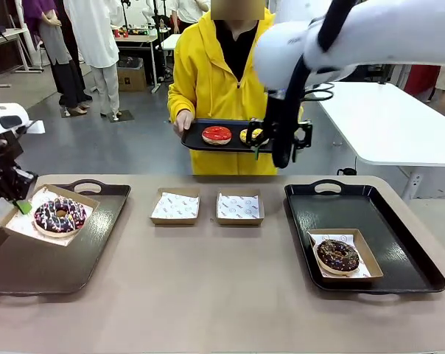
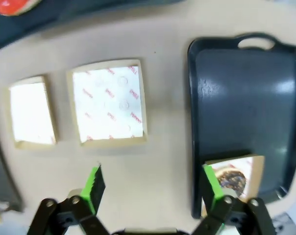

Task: Individually package the donuts and arrange them on the tray.
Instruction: Place the picked Paper togo box on the Handle tray while simultaneously picking up another Paper togo box from the table with the other hand.

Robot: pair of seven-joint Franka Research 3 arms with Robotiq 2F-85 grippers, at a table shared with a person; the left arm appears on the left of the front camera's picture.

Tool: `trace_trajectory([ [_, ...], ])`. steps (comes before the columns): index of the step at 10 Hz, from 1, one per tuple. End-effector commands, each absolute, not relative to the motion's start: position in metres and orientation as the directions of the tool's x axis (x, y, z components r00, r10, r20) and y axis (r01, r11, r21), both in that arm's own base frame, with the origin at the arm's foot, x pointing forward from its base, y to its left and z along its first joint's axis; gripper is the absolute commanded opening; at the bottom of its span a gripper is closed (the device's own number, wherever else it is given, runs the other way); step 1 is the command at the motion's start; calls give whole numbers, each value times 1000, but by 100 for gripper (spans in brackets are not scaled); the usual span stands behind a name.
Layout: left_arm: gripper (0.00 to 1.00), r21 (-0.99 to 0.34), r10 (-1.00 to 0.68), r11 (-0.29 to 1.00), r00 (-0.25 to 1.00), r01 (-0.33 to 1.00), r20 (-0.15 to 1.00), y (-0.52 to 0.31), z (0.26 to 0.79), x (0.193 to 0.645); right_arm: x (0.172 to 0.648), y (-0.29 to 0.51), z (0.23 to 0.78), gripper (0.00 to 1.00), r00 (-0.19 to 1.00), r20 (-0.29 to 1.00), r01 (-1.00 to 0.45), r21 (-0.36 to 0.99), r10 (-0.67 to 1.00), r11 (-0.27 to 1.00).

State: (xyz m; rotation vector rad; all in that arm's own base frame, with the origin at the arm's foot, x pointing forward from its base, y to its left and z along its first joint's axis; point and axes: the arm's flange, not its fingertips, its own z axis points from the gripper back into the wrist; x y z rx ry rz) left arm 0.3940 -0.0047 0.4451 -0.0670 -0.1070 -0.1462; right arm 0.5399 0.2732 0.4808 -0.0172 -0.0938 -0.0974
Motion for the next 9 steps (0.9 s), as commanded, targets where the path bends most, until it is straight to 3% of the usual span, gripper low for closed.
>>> trace_trajectory([
  [1,1,-35,-159,986,978,165,131,-3,427,393,559,290,468,100,984,121,139,-87,-128,987],
  [4,1,11,-56,998,994,55,99,-9,408,387,565,297,434,100,985,128,126,-104,-112,987],
  [7,1,68,-29,997,997,24,67,-18,401,381,561,296,414,100,990,130,52,-39,-47,998],
  [8,1,-4,-67,998,995,67,78,-12,405,386,557,294,417,100,990,131,59,-7,-57,998],
  [9,1,-4,-67,998,995,67,78,-12,405,386,564,300,423,100,990,118,81,-71,-72,994],
])
